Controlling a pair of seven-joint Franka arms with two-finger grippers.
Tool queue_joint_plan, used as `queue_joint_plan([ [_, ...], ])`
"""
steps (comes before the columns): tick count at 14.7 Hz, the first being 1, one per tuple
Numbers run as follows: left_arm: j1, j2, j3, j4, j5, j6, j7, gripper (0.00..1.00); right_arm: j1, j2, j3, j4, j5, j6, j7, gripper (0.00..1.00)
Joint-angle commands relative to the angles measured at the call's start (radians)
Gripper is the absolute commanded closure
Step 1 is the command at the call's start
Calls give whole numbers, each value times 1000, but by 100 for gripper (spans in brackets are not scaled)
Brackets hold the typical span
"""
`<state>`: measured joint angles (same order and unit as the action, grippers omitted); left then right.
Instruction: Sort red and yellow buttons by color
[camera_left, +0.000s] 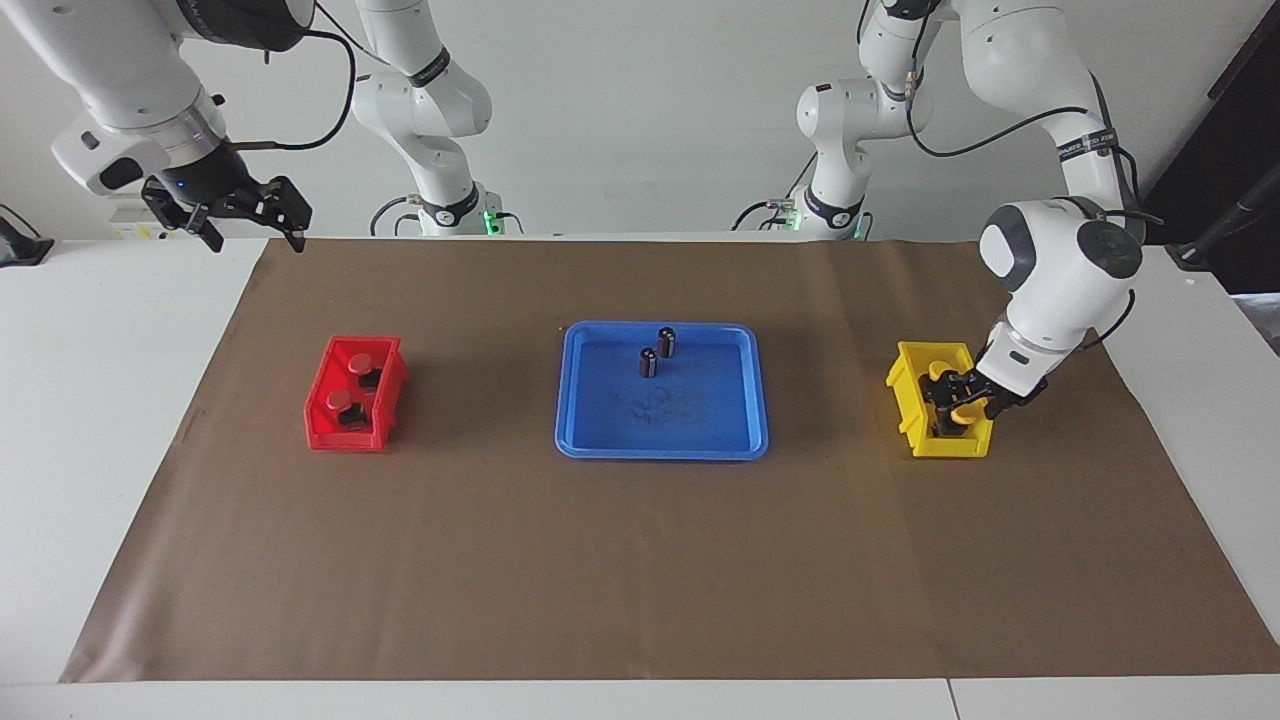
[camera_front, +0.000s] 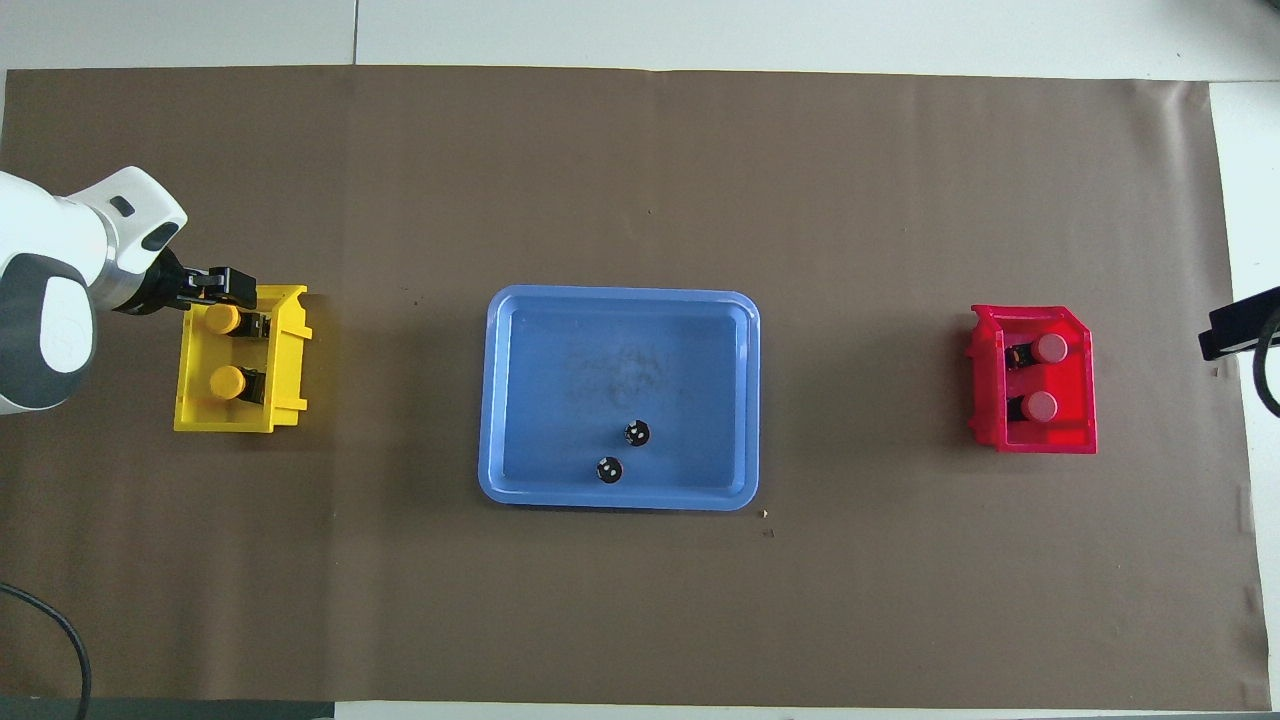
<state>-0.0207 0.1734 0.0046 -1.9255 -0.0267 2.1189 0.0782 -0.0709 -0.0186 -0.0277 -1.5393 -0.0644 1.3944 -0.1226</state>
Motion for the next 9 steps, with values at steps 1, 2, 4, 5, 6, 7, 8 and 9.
queue_joint_plan([
  [1,-4,3,6,120,1,-156,9,0,0,-29,-14,-41,8,18,5,0],
  [2,-11,1,6,173,19,-221,9,0,2,-29,-15,-41,8,18,8,0],
  [4,-19,0,-6,270,54,-328,14,0,2,-29,-14,-41,6,18,8,0],
  [5,-24,-5,-8,311,47,-380,14,0,2,-29,-14,-41,6,18,8,0],
  [6,-24,-15,-9,341,38,-431,12,0,2,-29,-14,-41,6,20,9,0],
  [7,-27,-29,-14,364,6,-476,8,0,6,-29,-14,-41,6,18,6,0],
  [8,-28,-58,-14,372,-21,-509,5,0,13,-29,-12,-41,6,15,6,0],
  [9,-30,-83,-14,373,-24,-534,0,0,13,-29,-8,-41,6,17,5,0],
])
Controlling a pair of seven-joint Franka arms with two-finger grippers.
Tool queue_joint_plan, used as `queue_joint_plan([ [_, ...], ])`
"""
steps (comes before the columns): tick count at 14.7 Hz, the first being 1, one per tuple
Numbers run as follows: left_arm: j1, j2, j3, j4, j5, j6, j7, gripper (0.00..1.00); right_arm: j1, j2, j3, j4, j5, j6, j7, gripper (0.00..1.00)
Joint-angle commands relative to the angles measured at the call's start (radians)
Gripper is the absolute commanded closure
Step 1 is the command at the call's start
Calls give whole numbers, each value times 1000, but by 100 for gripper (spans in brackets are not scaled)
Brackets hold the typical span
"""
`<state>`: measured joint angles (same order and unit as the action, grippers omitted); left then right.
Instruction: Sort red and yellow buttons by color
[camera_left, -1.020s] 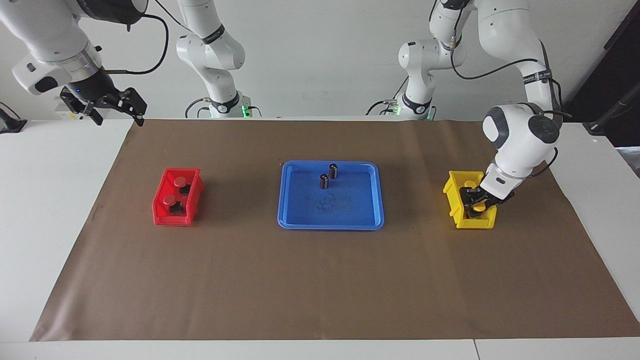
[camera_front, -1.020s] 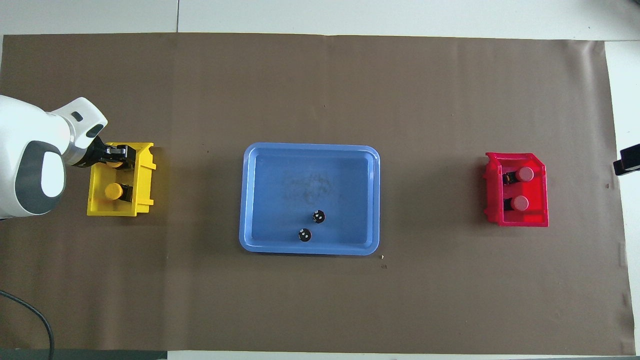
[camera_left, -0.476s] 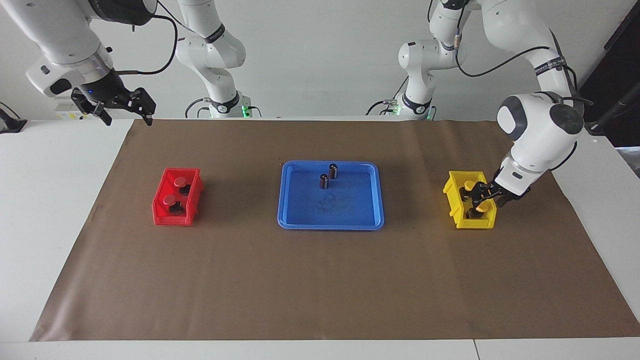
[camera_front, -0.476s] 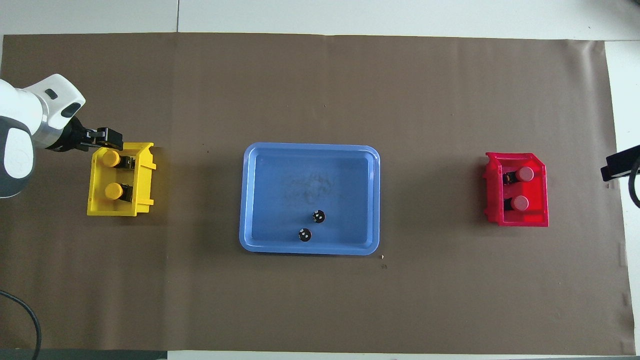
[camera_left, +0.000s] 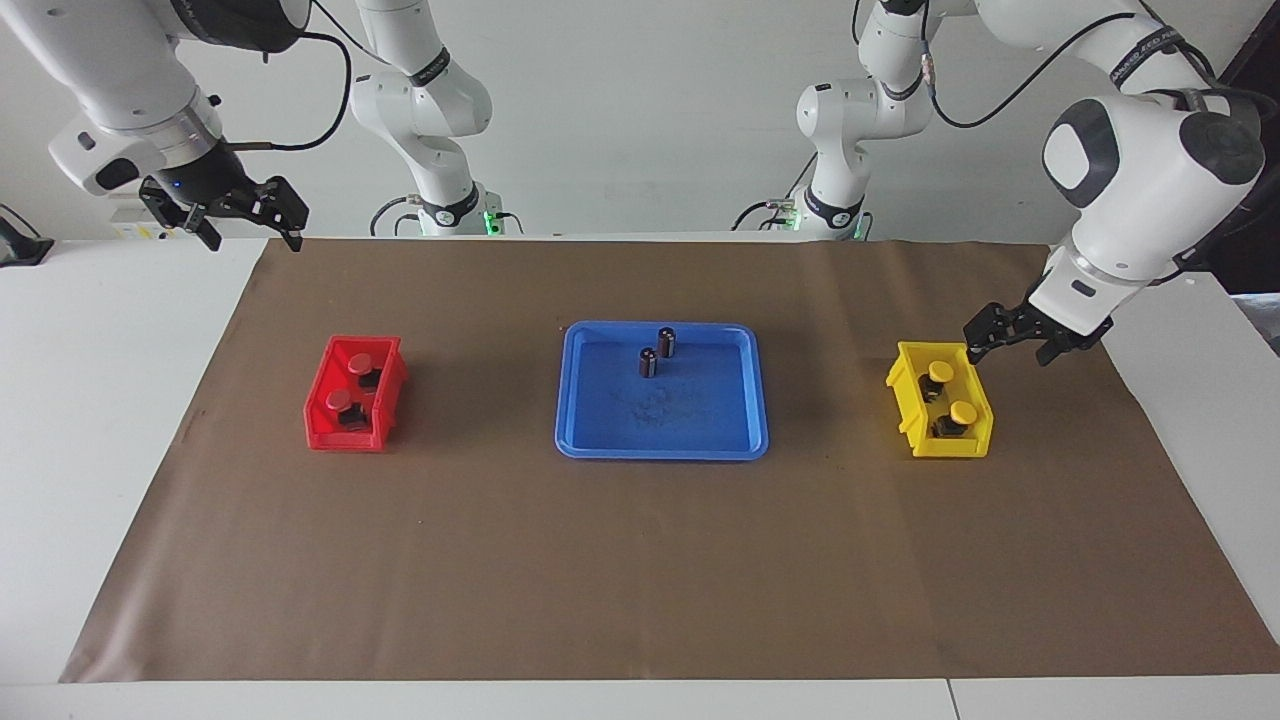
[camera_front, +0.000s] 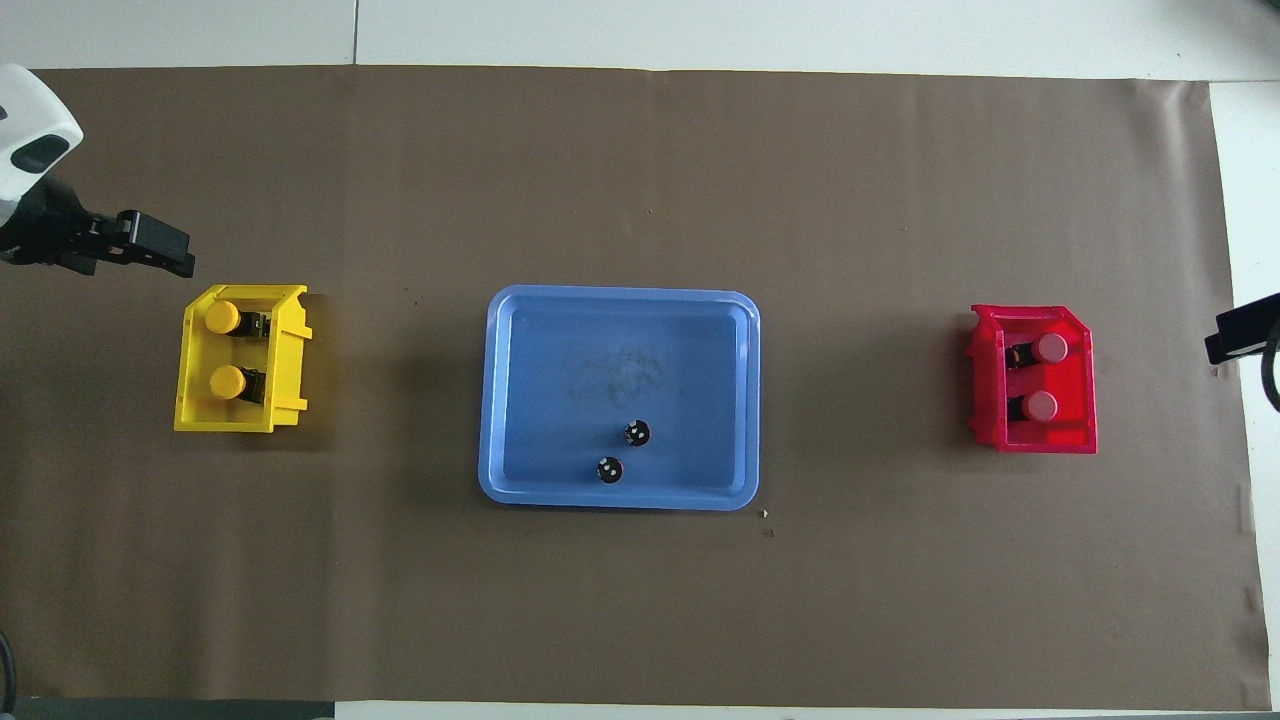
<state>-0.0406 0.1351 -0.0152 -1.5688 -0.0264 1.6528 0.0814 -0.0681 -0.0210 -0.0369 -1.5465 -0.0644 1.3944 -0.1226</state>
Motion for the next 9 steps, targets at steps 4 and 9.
queue_joint_plan([
  [4,-10,-124,-9,16,-17,-160,3,0,17,-27,6,-34,6,17,5,0],
  [9,-9,-164,-8,6,-17,-180,8,0,17,-27,6,-34,6,17,5,0],
])
